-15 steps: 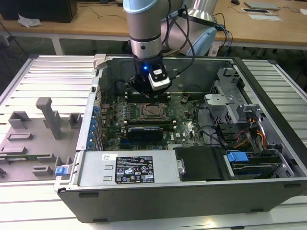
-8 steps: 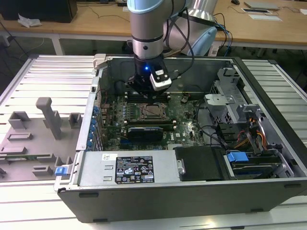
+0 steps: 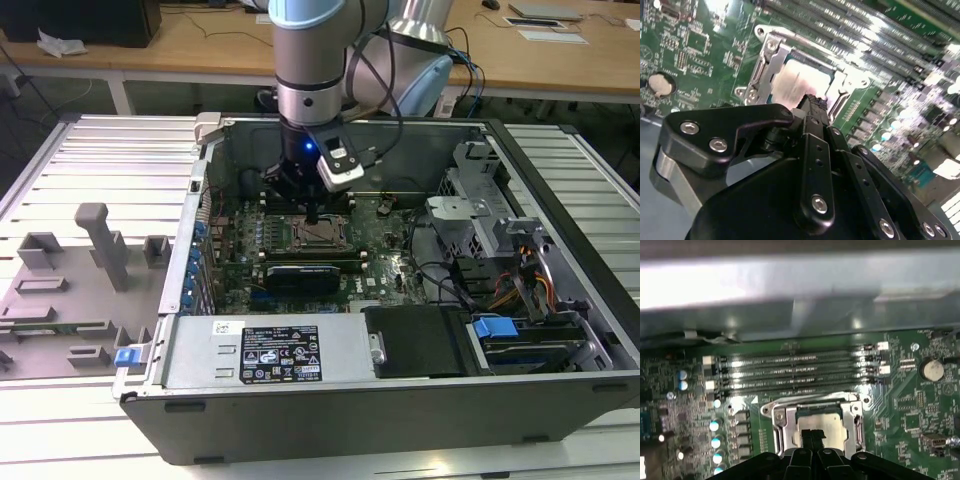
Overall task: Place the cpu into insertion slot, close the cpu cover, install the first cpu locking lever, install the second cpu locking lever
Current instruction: 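Install the first cpu locking lever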
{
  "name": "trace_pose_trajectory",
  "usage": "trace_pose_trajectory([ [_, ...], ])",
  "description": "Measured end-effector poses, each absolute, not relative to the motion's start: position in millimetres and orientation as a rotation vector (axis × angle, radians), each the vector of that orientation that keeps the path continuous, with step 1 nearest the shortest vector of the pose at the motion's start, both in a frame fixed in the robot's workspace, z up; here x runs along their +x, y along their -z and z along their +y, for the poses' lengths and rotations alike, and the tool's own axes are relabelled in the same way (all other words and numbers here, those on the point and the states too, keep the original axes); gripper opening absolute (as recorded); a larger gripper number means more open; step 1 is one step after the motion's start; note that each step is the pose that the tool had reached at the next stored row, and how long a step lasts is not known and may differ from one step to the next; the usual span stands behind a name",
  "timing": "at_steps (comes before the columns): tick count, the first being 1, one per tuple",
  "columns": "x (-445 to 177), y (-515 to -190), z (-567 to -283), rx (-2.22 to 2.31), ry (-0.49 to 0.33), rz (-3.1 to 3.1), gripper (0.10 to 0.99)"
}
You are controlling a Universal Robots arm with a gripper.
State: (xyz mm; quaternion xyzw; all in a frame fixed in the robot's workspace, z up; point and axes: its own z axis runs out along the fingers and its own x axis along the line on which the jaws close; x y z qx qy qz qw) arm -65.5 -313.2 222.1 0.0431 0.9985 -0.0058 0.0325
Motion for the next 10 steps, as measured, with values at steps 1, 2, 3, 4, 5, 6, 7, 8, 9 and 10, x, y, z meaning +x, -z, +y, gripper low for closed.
trace_pose_trajectory([
  [1, -65, -222, -315, 0.128, 0.021, 3.077, 0.106],
  [2, -64, -222, -315, 0.121, 0.022, 3.079, 0.106],
  [3, -63, -222, -316, 0.11, 0.023, 3.082, 0.106],
  [4, -62, -222, -316, 0.088, 0.023, 3.086, 0.106],
  [5, -61, -222, -316, 0.076, 0.023, 3.088, 0.106],
  [6, -60, -222, -316, 0.065, 0.023, 3.09, 0.106],
  [7, -58, -222, -316, 0.052, 0.023, 3.093, 0.106],
  [8, -57, -222, -316, 0.042, 0.023, 3.095, 0.106],
  [9, -56, -222, -317, 0.035, 0.023, 3.096, 0.106],
  [10, -54, -222, -317, 0.028, 0.023, 3.098, 0.106],
])
